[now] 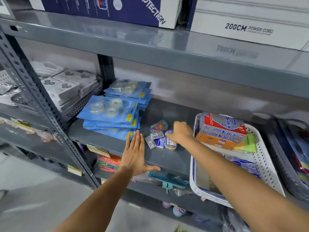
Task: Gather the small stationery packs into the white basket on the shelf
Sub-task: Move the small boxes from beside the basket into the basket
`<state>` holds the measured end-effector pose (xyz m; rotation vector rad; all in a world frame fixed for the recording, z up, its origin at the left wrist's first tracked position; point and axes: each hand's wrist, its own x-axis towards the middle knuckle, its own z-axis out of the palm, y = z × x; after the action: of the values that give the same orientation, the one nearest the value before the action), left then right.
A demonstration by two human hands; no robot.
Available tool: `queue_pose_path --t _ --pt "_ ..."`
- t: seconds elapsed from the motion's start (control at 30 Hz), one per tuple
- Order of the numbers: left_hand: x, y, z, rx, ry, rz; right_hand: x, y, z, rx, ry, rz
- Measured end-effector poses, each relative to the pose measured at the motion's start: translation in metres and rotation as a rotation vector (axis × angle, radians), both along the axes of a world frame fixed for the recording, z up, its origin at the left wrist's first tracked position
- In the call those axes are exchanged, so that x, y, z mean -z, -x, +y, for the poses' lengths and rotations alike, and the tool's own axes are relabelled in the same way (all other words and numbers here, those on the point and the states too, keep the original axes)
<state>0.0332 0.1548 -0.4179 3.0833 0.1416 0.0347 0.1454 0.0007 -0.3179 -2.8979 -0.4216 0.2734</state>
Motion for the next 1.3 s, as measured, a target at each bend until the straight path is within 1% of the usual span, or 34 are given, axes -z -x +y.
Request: queue_pose_path --t 0.17,0.27,0.33,0.47,0.53,0.6,0.9,1.03,1.13,1.3 --pt "0.002 -0.002 0.001 0.0 -0.018 0.014 0.006 -0.006 0.002 0.023 0.043 0.017" --pt "0.002 -0.002 0.002 0.006 -0.014 0.02 -0.002 -0.01 0.0 -0.019 0.096 -0.005" --pt "0.002 -0.002 0.002 0.011 -0.017 0.023 -0.004 -0.015 0.001 -0.107 0.05 0.019" --pt "0.002 -0.002 0.003 0.026 -0.002 0.006 0.0 -0.019 0.009 -0.364 -0.098 0.106" --pt "0.002 -0.002 0.003 0.023 -0.007 0.005 0.002 -0.021 0.016 -0.468 -0.06 0.113" --pt "0.002 -0.002 0.003 0.021 -0.016 0.013 0.005 -0.022 0.022 -0.516 -0.018 0.111" --pt "0.006 -0.004 0.004 0.021 -0.012 0.032 0.011 -0.028 0.031 -0.628 0.074 0.093" --pt "0.007 -0.005 0.004 0.017 -0.003 0.026 0.009 -0.029 0.034 -0.644 0.135 0.035" --pt "0.006 -0.004 0.004 0.015 0.013 0.014 0.008 -0.029 0.037 -0.641 0.147 0.024" --pt "0.007 -0.004 0.005 0.021 0.009 0.0 0.007 -0.032 0.036 -0.641 0.134 0.067"
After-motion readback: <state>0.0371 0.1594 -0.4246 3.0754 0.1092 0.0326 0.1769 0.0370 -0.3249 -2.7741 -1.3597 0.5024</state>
